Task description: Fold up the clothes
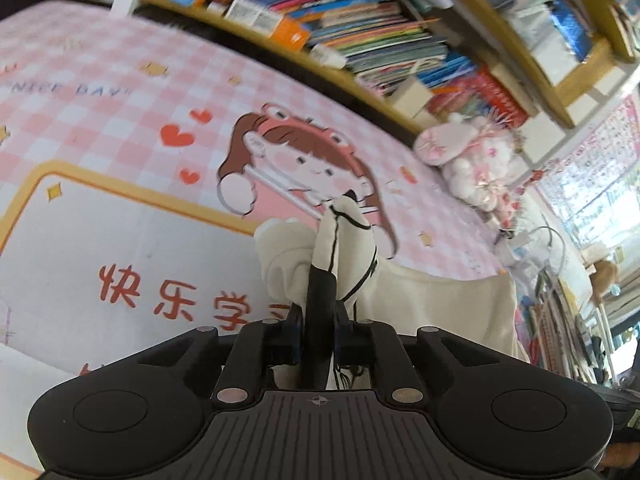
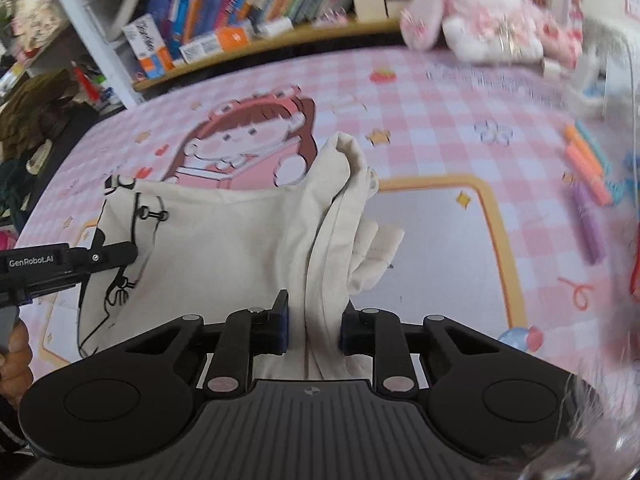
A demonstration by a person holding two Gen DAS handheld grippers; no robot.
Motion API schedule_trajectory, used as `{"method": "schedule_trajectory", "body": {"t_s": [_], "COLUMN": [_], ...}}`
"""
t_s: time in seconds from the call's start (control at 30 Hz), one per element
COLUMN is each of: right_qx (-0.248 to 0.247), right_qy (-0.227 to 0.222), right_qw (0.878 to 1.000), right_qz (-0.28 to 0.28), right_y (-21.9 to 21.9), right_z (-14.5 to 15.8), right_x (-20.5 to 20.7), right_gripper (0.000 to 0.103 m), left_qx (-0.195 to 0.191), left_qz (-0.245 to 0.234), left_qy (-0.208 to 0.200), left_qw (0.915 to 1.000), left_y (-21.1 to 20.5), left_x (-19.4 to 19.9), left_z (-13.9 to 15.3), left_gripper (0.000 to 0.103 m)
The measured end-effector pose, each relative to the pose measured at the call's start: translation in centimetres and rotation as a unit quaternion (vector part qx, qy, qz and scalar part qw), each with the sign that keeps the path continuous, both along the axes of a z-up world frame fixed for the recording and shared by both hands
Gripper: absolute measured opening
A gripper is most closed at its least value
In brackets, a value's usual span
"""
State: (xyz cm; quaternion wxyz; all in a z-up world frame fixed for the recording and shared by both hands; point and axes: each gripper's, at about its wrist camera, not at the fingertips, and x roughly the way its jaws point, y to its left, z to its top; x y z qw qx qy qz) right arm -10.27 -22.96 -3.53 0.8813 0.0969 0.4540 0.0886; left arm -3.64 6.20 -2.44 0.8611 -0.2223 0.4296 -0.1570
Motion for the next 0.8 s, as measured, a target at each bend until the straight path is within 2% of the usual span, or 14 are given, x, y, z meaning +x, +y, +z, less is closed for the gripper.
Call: {"method": "schedule_trajectory", "body": {"t_s": [0.23,0.53,0.8], "right_qx": [-0.007,-0.002,0.001], "right_qy": [-0.031,-0.044,-0.046], "right_qw": [0.999,0.999,0.999], "right_qz": [0.012,0.023,0.027], "right_y": [-0.5,-1.5,-1.1], "right_z": [2.1,3.5,4.0], "right_x": [-1.7,-3.3,-3.2], "right_gripper": [0.021,0.021,0.021], "left_qx": [-0.006,-0.014,-0.010], "left_qz": [-0.001,-0.003,-0.004], "left_qy": [-0.021,-0.037,-0.037], "left_qw": [0.9998,0.9992,0.9993], "left_y": [-0.9,-1.2,-0.5], "left_x": [-1.6,-3.3,-3.4], "left_z": [1.9,3.5,4.5], "left_gripper": [0.012,0.012,0.012]}}
